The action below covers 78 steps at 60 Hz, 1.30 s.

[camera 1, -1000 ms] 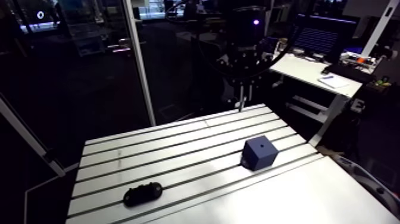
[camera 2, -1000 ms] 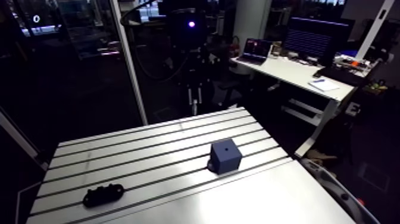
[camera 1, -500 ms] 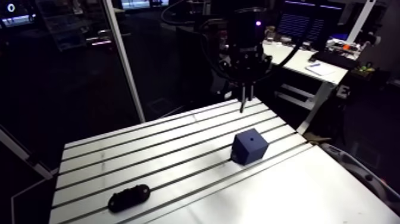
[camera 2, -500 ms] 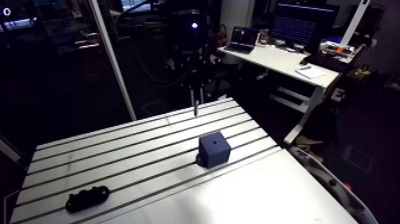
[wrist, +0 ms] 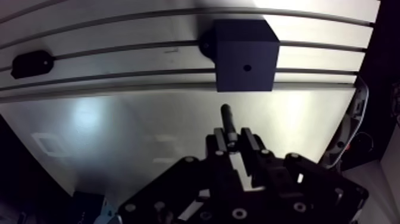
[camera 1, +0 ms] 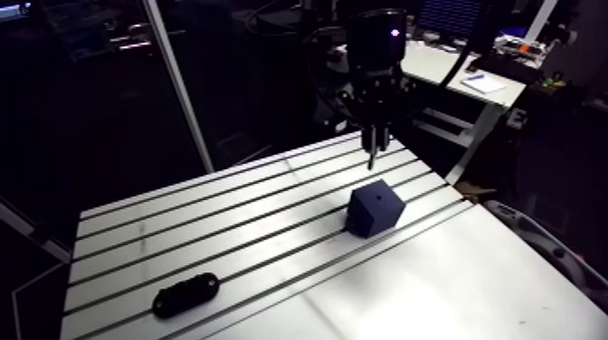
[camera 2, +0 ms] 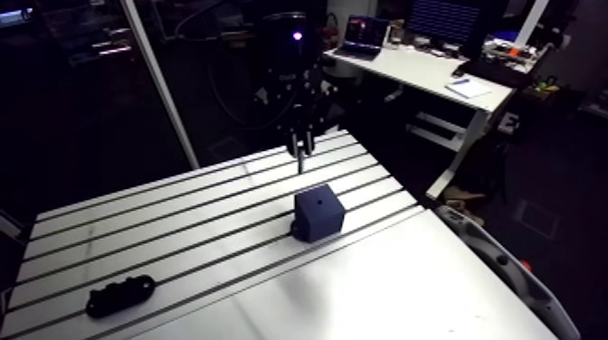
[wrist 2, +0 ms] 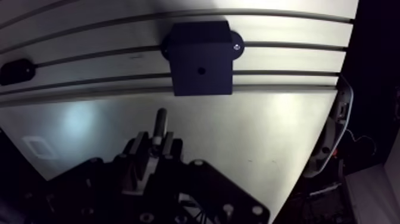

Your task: Pick up the M10 bolt and insert it into the hole until fully seated.

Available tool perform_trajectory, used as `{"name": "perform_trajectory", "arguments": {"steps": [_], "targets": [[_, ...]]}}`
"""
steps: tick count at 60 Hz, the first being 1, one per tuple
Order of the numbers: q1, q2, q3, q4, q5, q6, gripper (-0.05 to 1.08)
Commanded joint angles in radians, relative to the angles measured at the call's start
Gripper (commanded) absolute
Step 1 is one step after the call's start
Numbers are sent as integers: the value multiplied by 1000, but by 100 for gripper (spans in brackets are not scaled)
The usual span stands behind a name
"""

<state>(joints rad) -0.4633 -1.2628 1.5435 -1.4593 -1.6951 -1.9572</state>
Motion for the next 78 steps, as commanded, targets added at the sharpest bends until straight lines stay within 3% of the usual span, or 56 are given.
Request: {"name": "perform_trajectory", "arguments": {"steps": [1, 34, 78], "targets": [[-27, 21, -3, -15, -8, 1, 108], [-37, 62, -9, -40, -13, -12, 108], [-46, 63, 28, -60, -16, -13, 108]]}}
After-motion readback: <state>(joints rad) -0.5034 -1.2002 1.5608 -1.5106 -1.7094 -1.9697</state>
